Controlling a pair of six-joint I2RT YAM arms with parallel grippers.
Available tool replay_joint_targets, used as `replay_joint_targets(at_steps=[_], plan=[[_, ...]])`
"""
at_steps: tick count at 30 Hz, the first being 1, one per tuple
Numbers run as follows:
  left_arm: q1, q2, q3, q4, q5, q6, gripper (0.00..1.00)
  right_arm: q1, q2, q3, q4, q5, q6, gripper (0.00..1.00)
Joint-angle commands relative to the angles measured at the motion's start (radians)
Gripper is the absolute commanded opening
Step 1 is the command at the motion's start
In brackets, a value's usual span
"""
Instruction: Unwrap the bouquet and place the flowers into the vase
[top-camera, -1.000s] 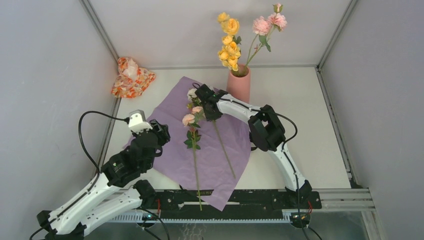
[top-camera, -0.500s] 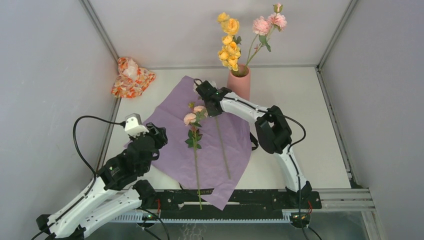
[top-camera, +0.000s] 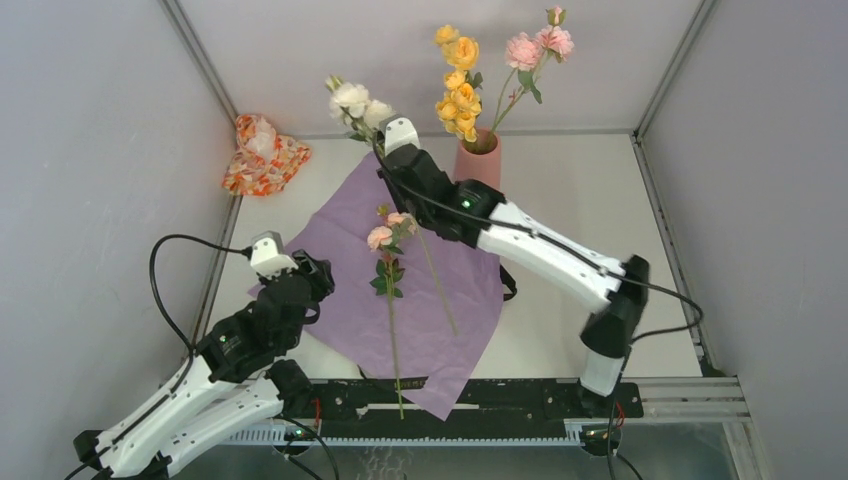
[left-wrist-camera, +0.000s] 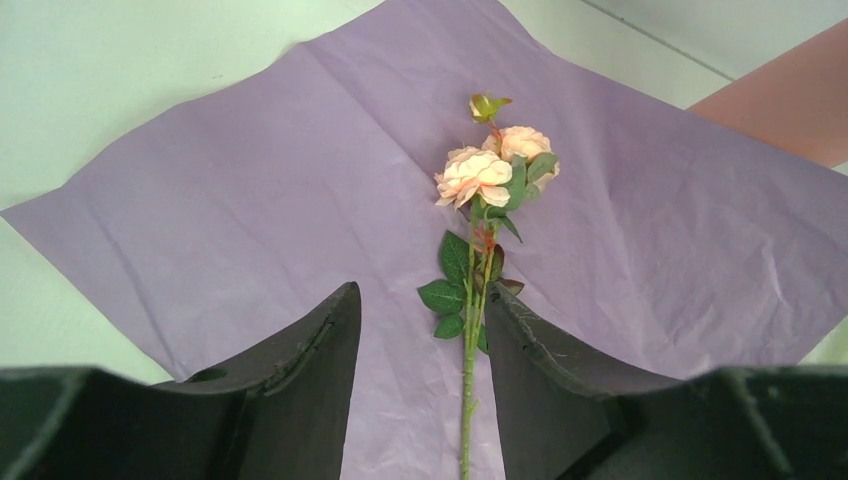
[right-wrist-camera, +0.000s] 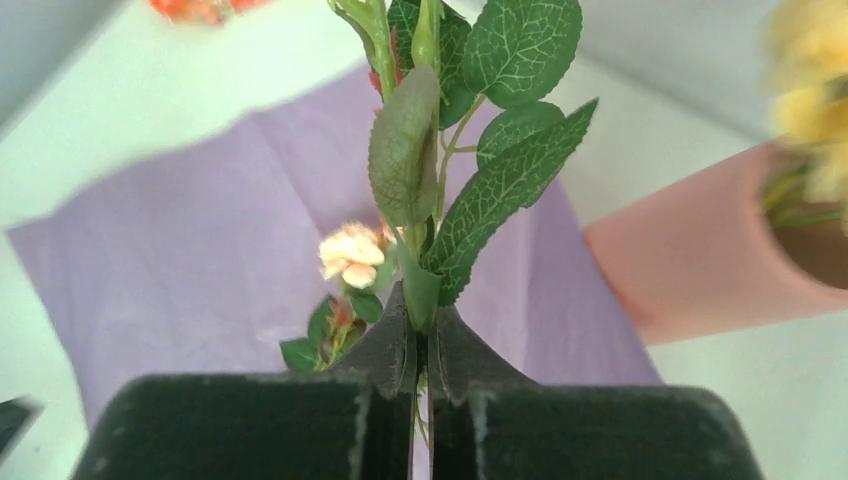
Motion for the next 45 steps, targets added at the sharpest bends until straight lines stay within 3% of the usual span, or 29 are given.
replay_joint_targets(at_steps=[1, 6, 12, 21, 32, 45], plan=[[-0.005, -0.001, -0.016, 0.017, -0.006, -0.022, 0.54, 0.104, -0.234, -0.082, 0.393, 0.266, -0.29, 0.0], [-0.004, 0.005, -0.025, 0.031, -0.002, -0.021, 0.53, 0.151, -0.445, -0.346, 0.992, 0.318, -0.651, 0.0], [-0.004, 0.015, -0.024, 0.031, 0.0, -0.023, 0.53, 0.07, -0.51, -0.37, 1.296, 0.256, -0.817, 0.0], [-0.004, 0.034, -0.009, 0.031, -0.011, -0.019, 0.53, -0.217, -0.415, -0.186, 1.332, 0.184, -0.708, 0.0], [-0.004, 0.092, -0.003, 0.06, -0.003, -0.014, 0.53, -0.328, -0.305, -0.123, 1.347, 0.123, -0.638, 0.0], [-0.004, 0.113, -0.019, 0.089, 0.018, -0.016, 0.53, -0.335, -0.346, -0.503, 1.412, 0.126, -0.532, 0.0]])
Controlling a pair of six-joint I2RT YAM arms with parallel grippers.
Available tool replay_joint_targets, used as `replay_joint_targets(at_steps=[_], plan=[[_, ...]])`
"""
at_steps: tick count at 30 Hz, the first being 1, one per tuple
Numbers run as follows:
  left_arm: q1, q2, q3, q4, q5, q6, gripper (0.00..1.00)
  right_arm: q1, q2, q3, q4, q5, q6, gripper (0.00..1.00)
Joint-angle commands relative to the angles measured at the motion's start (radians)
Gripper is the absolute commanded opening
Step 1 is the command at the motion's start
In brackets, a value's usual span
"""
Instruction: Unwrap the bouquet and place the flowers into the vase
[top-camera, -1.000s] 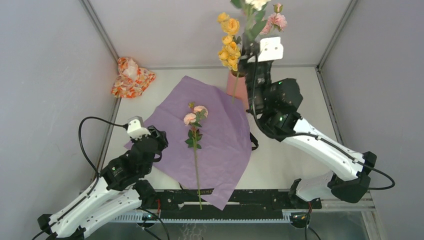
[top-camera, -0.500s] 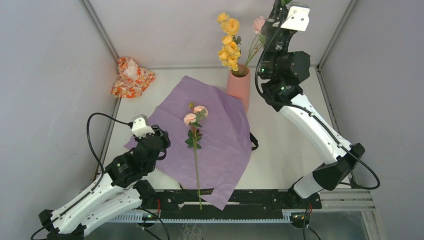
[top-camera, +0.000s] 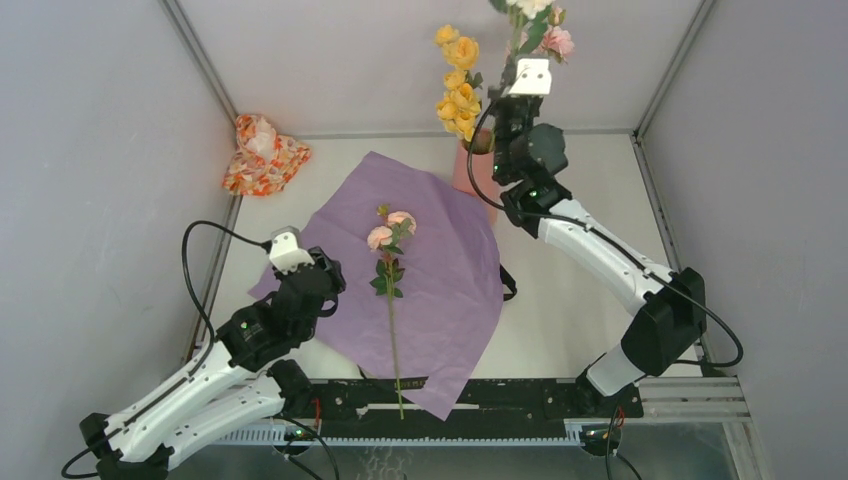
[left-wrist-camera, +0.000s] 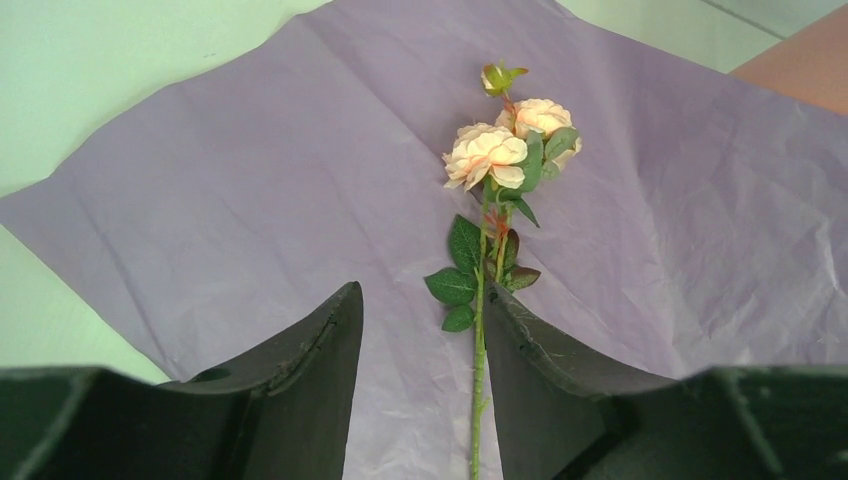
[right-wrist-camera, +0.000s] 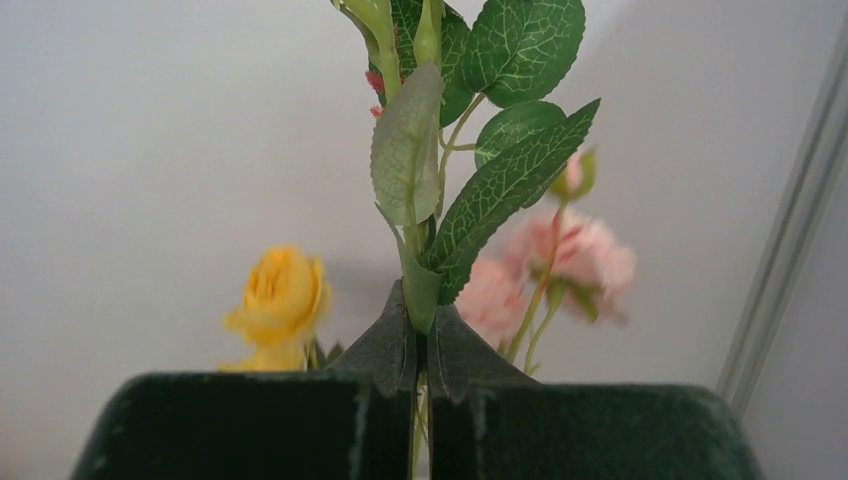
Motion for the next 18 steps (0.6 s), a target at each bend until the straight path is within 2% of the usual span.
replay_joint_targets(at_steps=[1, 6, 12, 18], plan=[[-0.004, 0.0, 0.005, 0.05, 0.012, -0.008, 0.53, -0.008, -0.046, -0.099, 0.008, -0.026, 0.094, 0.0], [-0.004, 0.007, 0.003, 0.05, 0.025, -0.014, 0.53, 0.004, -0.032, -0.167, -0.08, -0.023, 0.186, 0.0], [-0.004, 0.004, -0.004, 0.053, 0.027, -0.021, 0.53, 0.04, 0.003, -0.225, -0.104, 0.022, 0.207, 0.0], [-0.004, 0.012, -0.013, 0.058, 0.03, -0.022, 0.53, 0.057, 0.039, -0.23, -0.218, 0.027, 0.257, 0.0]])
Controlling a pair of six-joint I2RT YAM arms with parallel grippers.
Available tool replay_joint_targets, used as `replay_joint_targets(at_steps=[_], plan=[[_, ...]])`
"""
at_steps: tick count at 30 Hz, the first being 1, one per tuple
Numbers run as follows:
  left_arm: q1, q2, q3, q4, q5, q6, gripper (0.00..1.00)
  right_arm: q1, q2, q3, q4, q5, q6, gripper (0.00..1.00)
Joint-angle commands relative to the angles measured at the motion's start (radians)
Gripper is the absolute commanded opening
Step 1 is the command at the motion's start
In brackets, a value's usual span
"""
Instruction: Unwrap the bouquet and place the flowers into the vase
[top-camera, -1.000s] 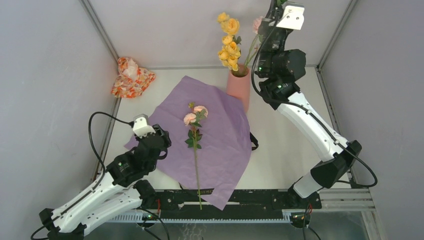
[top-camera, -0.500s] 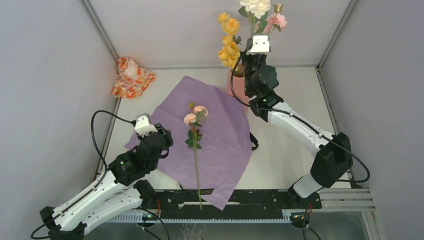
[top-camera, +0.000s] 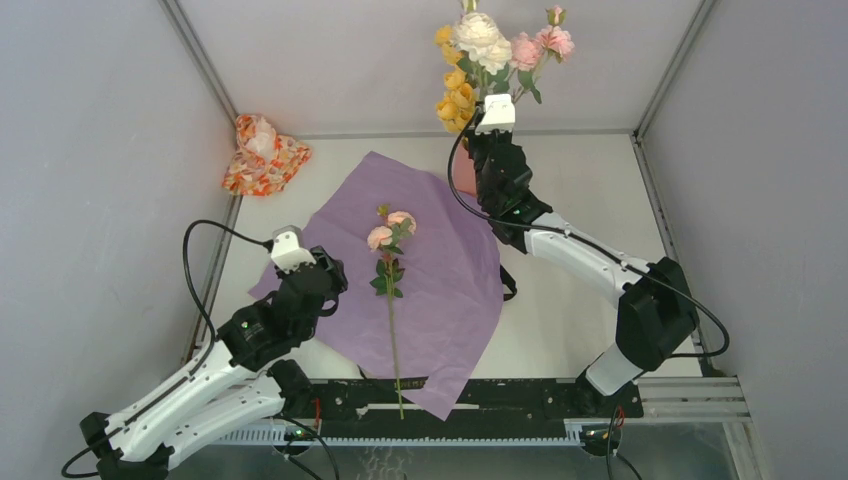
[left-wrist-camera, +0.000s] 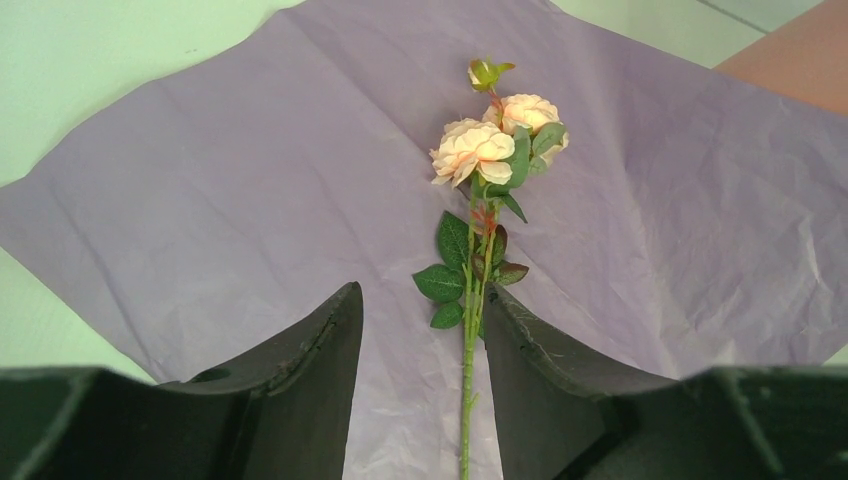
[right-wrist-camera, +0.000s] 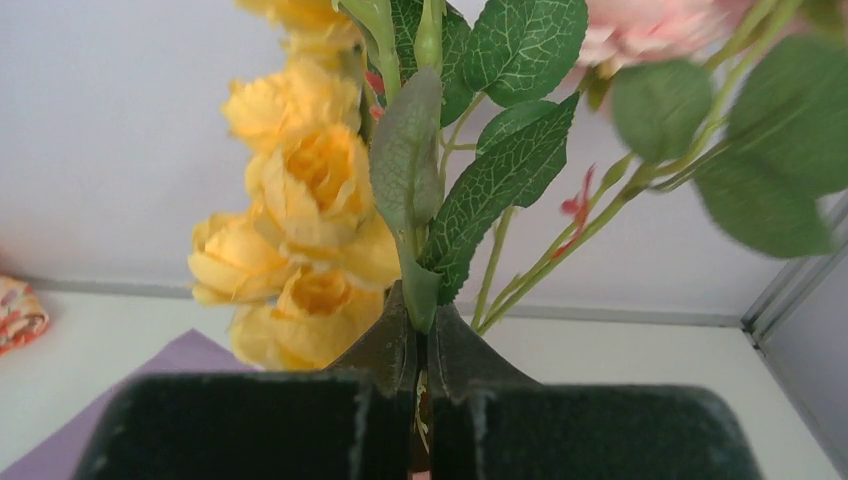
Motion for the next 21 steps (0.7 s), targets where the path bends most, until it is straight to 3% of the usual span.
replay_joint_targets(at_steps=[1, 5, 14, 21], plan=[[-0.004, 0.009, -0.014, 0.041, 0.008, -0.021, 0.53, 0.023, 0.015, 0.001, -0.1, 0.013, 0.071, 0.0], [-0.004, 0.026, -0.018, 0.044, 0.013, -0.032, 0.54, 0.035, 0.013, 0.001, -0.211, 0.026, 0.129, 0.06], [-0.004, 0.059, -0.02, 0.064, 0.047, -0.037, 0.54, 0.058, -0.031, -0.059, -0.287, 0.051, 0.179, 0.52], [-0.004, 0.083, -0.02, 0.064, 0.056, -0.043, 0.54, 0.068, -0.087, -0.06, -0.308, 0.066, 0.183, 0.68]])
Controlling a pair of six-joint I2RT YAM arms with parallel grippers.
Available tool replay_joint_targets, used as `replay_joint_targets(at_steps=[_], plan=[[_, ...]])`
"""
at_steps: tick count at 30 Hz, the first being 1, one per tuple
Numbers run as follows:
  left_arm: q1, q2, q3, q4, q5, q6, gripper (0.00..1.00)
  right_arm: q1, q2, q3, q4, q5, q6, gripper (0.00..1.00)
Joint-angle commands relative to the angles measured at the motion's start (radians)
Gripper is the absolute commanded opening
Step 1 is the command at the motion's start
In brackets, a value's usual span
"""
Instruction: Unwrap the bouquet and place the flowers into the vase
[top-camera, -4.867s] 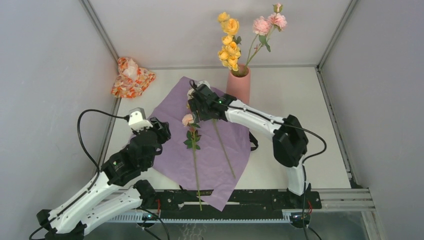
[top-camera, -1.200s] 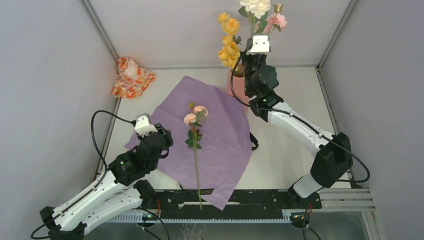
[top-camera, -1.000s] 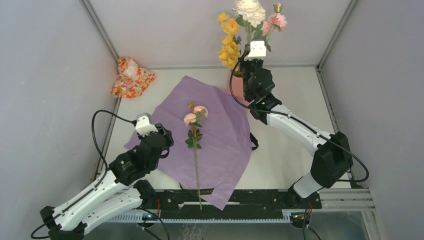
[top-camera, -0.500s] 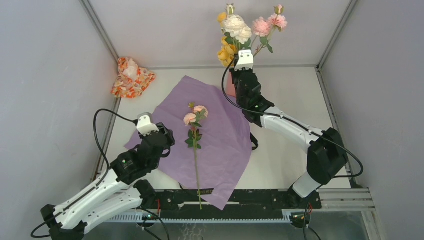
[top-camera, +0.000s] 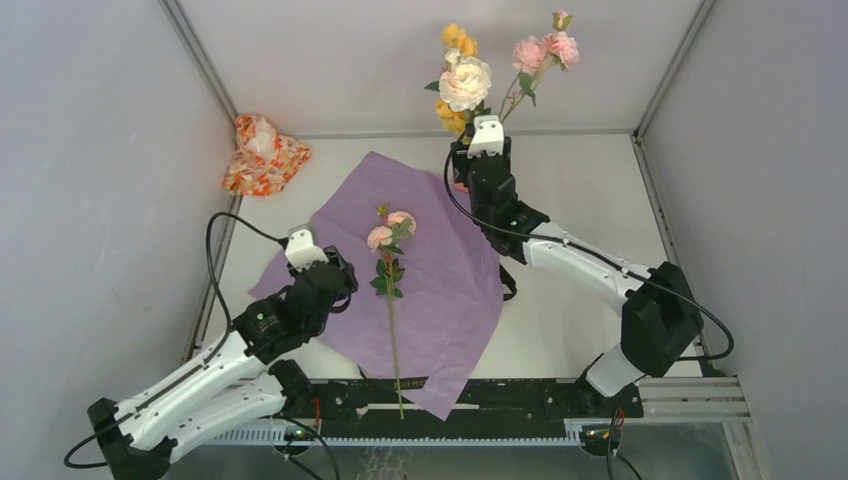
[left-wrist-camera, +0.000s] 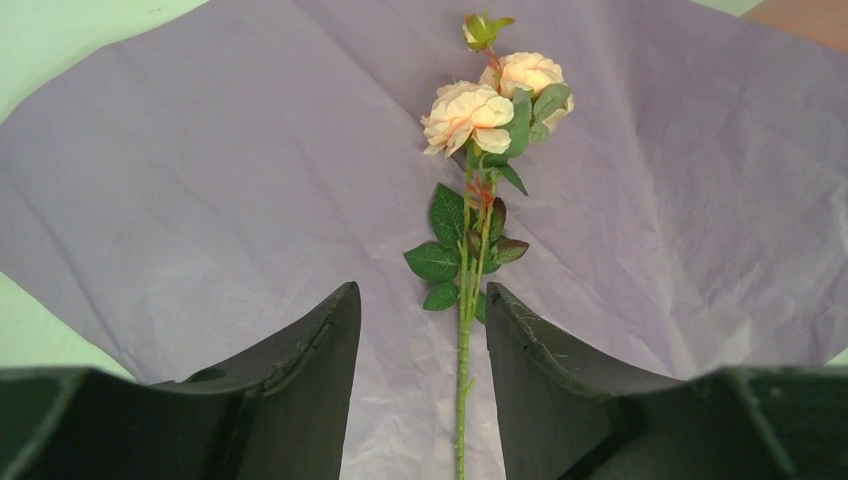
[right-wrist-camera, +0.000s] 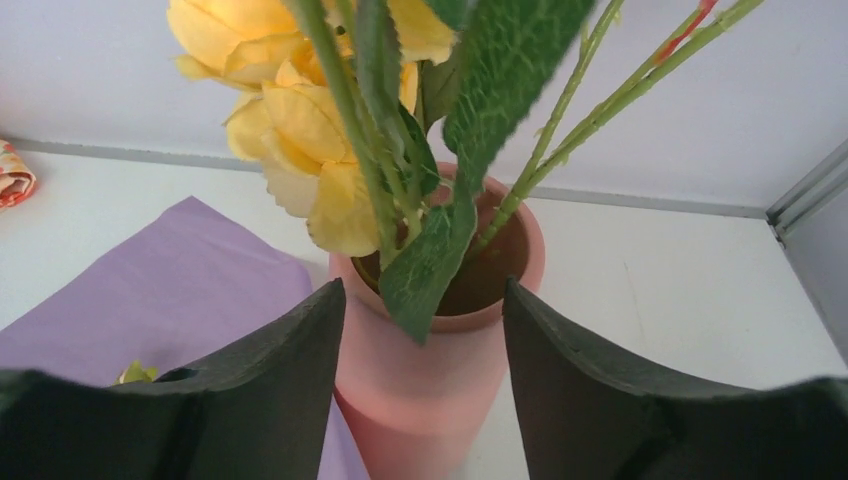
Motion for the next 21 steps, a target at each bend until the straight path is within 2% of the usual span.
replay_joint_targets(at_steps=[1, 6, 15, 21], plan=[[-0.004, 0.015, -0.008, 0.032, 0.011, -0.019, 0.54, 0.017, -0.081, -0.001, -0.026, 0.014, 0.019, 0.7], [-0.004, 0.037, -0.01, 0.034, 0.018, -0.027, 0.55, 0.015, -0.137, -0.001, -0.036, 0.026, 0.013, 0.78], [-0.004, 0.113, -0.013, 0.061, 0.046, -0.032, 0.56, 0.018, -0.284, -0.001, -0.101, 0.075, 0.05, 0.8], [-0.004, 0.223, 0.015, 0.064, 0.085, -0.045, 0.57, 0.049, -0.529, -0.16, -0.12, 0.066, 0.141, 0.8]])
